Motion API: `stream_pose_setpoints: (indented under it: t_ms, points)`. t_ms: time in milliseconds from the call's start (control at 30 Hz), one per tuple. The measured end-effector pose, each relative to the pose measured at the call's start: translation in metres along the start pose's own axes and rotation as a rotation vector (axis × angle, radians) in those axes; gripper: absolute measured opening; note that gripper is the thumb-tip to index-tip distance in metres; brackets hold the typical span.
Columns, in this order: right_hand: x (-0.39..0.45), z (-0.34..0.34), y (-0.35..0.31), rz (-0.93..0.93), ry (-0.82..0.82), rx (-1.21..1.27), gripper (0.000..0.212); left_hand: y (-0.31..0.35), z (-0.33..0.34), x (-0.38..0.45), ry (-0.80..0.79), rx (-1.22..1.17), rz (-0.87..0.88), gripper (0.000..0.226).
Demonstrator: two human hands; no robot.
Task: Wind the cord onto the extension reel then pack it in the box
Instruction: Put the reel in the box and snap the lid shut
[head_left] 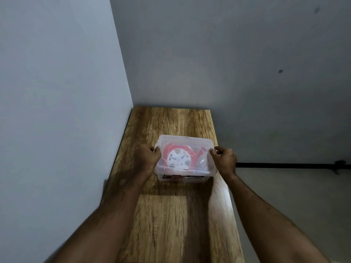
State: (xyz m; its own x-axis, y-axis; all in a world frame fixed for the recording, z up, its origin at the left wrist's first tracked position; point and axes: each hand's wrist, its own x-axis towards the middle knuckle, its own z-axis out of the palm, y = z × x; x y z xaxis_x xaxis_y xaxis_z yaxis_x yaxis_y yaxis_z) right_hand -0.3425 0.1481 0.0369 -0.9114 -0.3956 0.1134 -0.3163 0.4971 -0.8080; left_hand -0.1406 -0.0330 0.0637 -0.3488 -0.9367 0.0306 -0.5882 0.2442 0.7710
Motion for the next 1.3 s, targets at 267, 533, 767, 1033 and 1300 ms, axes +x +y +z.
stream_pose_setpoints:
  t_ms: [267, 533, 767, 1033, 1300]
  points:
    - [0.006, 0.006, -0.008, 0.012, -0.044, -0.055, 0.026, 0.004, 0.005, -0.003, -0.035, 0.133, -0.074, 0.033]
    - [0.005, 0.014, -0.007, 0.16, -0.092, 0.086, 0.033, -0.003, 0.016, -0.002, -0.056, 0.053, -0.146, 0.032]
    - [0.001, 0.005, -0.007, 0.586, -0.361, 0.471, 0.043, 0.015, 0.036, -0.004, 0.001, 0.557, 0.371, 0.077]
    - [0.002, 0.006, -0.005, 0.528, -0.203, 0.434, 0.03, -0.007, 0.069, -0.001, -0.394, 0.702, 0.58, 0.085]
    - [-0.006, 0.026, -0.021, 0.305, -0.007, -0.072, 0.028, -0.008, 0.07, -0.003, -0.358, 0.718, 0.602, 0.085]
